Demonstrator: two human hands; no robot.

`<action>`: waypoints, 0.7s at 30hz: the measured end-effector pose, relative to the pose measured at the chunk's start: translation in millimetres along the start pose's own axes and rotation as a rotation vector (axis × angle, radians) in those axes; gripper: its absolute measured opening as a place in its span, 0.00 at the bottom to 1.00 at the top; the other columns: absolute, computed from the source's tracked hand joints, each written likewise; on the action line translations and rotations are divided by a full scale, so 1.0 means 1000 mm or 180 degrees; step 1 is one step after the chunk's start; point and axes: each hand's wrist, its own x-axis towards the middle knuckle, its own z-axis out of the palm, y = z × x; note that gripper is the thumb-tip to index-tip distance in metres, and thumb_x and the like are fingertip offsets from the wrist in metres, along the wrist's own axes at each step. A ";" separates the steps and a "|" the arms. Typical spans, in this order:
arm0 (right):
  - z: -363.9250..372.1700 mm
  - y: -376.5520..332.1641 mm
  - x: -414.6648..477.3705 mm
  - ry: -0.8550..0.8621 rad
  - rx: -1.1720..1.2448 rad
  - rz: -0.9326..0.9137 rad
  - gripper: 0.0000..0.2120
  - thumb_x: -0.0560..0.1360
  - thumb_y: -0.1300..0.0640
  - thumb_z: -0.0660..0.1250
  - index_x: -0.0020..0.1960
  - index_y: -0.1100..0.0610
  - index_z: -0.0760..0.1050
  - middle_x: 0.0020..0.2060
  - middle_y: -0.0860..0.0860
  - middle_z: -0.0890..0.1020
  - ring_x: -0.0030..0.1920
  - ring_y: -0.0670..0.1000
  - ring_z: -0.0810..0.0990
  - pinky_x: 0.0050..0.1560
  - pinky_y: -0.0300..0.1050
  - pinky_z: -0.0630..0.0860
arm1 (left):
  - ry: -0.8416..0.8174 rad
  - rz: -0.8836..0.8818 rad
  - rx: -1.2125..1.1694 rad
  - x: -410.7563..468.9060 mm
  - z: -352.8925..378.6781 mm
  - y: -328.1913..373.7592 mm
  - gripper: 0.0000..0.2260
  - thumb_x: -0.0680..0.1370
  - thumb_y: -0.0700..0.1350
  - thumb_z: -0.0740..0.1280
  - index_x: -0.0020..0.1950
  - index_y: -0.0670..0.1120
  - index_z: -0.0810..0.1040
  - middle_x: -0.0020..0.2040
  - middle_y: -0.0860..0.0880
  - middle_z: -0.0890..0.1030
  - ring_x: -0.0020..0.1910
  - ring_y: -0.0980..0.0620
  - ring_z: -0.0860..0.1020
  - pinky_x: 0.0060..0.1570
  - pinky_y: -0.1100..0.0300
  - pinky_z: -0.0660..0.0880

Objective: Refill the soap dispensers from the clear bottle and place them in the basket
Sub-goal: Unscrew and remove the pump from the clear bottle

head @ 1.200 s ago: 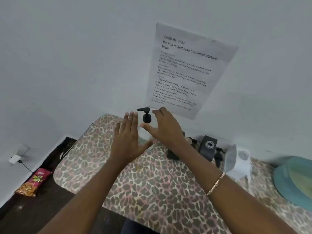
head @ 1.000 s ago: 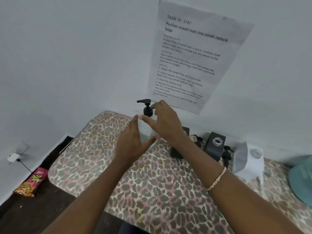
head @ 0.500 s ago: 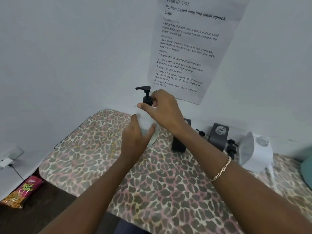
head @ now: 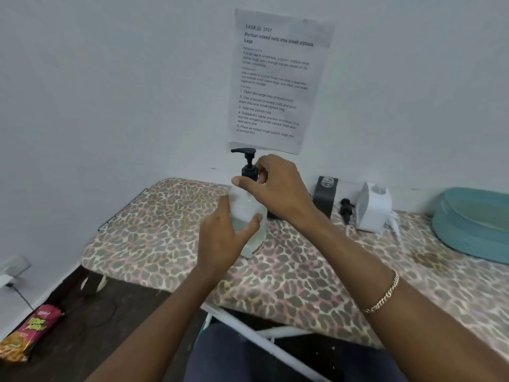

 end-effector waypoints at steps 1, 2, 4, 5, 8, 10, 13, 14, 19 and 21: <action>-0.003 0.000 -0.009 0.0036 -0.0026 0.0018 0.20 0.74 0.39 0.74 0.36 0.49 0.68 0.36 0.46 0.76 0.37 0.45 0.73 0.38 0.43 0.69 | -0.0018 0.0055 -0.0038 -0.008 -0.001 0.002 0.30 0.76 0.66 0.70 0.66 0.46 0.72 0.46 0.50 0.82 0.41 0.49 0.81 0.41 0.48 0.80; -0.005 -0.001 -0.019 0.0074 -0.0033 0.0039 0.20 0.74 0.39 0.74 0.37 0.51 0.70 0.37 0.48 0.76 0.38 0.47 0.74 0.38 0.44 0.69 | -0.0031 0.0103 -0.0064 -0.016 -0.002 0.005 0.30 0.77 0.66 0.71 0.67 0.45 0.72 0.46 0.50 0.82 0.41 0.49 0.81 0.41 0.48 0.80; -0.010 -0.002 -0.035 0.0143 -0.0024 0.0091 0.21 0.74 0.39 0.75 0.38 0.53 0.72 0.37 0.49 0.77 0.38 0.48 0.74 0.38 0.45 0.71 | -0.0068 0.0147 -0.0122 -0.029 -0.003 0.010 0.28 0.77 0.64 0.73 0.66 0.46 0.73 0.45 0.51 0.81 0.41 0.51 0.81 0.40 0.52 0.80; -0.012 -0.003 -0.041 0.0171 -0.0019 0.0112 0.21 0.74 0.40 0.75 0.38 0.54 0.72 0.36 0.49 0.76 0.37 0.48 0.74 0.38 0.45 0.71 | -0.0095 0.0147 -0.0161 -0.034 -0.003 0.013 0.27 0.77 0.63 0.73 0.66 0.46 0.73 0.46 0.52 0.81 0.41 0.51 0.81 0.39 0.53 0.79; -0.016 -0.004 -0.055 0.0274 -0.0067 0.0152 0.23 0.74 0.39 0.75 0.38 0.57 0.72 0.35 0.50 0.76 0.37 0.51 0.75 0.39 0.50 0.73 | -0.0149 0.0174 -0.0221 -0.044 -0.002 0.018 0.26 0.77 0.63 0.73 0.64 0.46 0.73 0.43 0.51 0.81 0.38 0.51 0.81 0.37 0.52 0.78; -0.017 -0.003 -0.061 0.0320 -0.0114 0.0178 0.23 0.74 0.40 0.74 0.39 0.58 0.72 0.36 0.50 0.76 0.38 0.52 0.75 0.40 0.50 0.73 | -0.0139 0.0217 -0.0217 -0.048 0.001 0.019 0.26 0.77 0.64 0.73 0.63 0.47 0.72 0.41 0.51 0.80 0.36 0.53 0.79 0.35 0.52 0.78; -0.019 -0.004 -0.064 0.0276 -0.0093 0.0179 0.17 0.76 0.44 0.74 0.41 0.54 0.72 0.39 0.48 0.76 0.39 0.50 0.75 0.41 0.47 0.72 | -0.0158 0.0263 -0.0272 -0.049 0.005 0.016 0.29 0.76 0.67 0.71 0.64 0.46 0.73 0.40 0.50 0.80 0.36 0.52 0.79 0.35 0.48 0.78; -0.020 -0.004 -0.064 0.0203 -0.0099 0.0147 0.15 0.76 0.45 0.74 0.42 0.54 0.74 0.40 0.48 0.76 0.40 0.49 0.76 0.41 0.46 0.72 | -0.0151 0.0281 -0.0309 -0.049 0.005 0.015 0.29 0.76 0.67 0.71 0.65 0.46 0.74 0.40 0.50 0.81 0.36 0.51 0.80 0.35 0.48 0.78; -0.037 -0.001 -0.060 -0.0385 0.0016 0.0045 0.07 0.78 0.53 0.73 0.50 0.57 0.81 0.47 0.52 0.77 0.44 0.50 0.77 0.45 0.42 0.70 | -0.0223 0.0389 -0.0625 -0.051 0.005 0.011 0.27 0.76 0.62 0.73 0.69 0.49 0.75 0.47 0.52 0.84 0.40 0.56 0.82 0.37 0.52 0.80; -0.043 0.002 -0.062 -0.0597 0.0151 0.0084 0.08 0.80 0.55 0.71 0.57 0.55 0.82 0.53 0.52 0.76 0.50 0.49 0.79 0.49 0.37 0.72 | -0.0237 0.0387 -0.0644 -0.053 0.006 0.010 0.28 0.76 0.63 0.73 0.71 0.50 0.74 0.51 0.53 0.84 0.44 0.56 0.83 0.40 0.52 0.82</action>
